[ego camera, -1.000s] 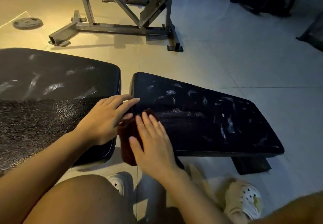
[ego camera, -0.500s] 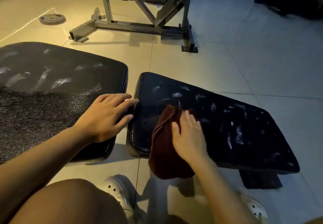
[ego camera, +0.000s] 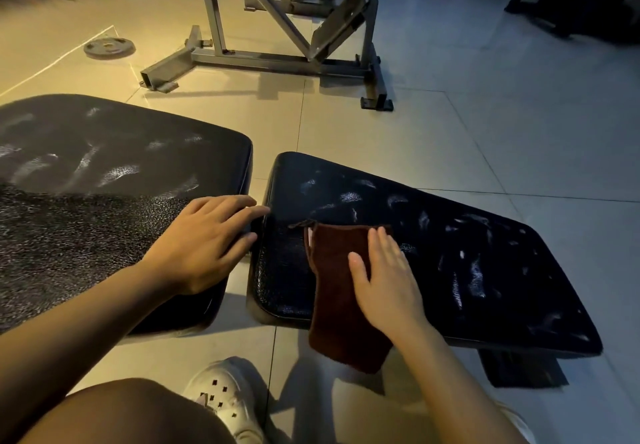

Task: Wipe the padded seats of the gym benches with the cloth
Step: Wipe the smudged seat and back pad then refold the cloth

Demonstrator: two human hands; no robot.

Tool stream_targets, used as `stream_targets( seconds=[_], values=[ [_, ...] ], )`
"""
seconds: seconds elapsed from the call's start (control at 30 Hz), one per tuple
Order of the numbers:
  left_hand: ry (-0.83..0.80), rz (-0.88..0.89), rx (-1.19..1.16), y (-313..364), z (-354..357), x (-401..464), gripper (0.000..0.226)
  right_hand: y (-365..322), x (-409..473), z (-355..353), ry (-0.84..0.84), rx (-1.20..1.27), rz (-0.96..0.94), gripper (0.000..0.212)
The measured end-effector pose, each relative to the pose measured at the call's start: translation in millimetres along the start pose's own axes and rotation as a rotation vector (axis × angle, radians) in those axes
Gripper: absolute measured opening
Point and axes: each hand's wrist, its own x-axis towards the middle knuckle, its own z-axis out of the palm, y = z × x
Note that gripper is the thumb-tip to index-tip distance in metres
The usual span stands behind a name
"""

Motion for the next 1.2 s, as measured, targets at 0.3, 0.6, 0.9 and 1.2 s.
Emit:
stream_targets(
  seconds=[0.3,0.6,0.9,1.2],
  values=[
    [-0.092,-0.013,0.057,0.5,0.3,1.3,0.074,-80.6,-59.1,27.0,-0.024,0.139,-0.339,0.074],
    [-0.124,-0.011,0.009,-2.1,1.3,4.5,0.075,-42.2,-43.7,13.2,0.001,-0.019,-0.156,0.072],
    [-0.111,-0.026,0.024,-2.3,1.9,3.3,0.076,-97.4,-45.0,28.2,-0.024,0.083,-0.425,0.068],
    [-0.092,-0.017,0.031,-4.3,3.7,4.2,0.076,4.1,16.1,-3.6,0.001,0.039,0.111,0.065]
  ],
)
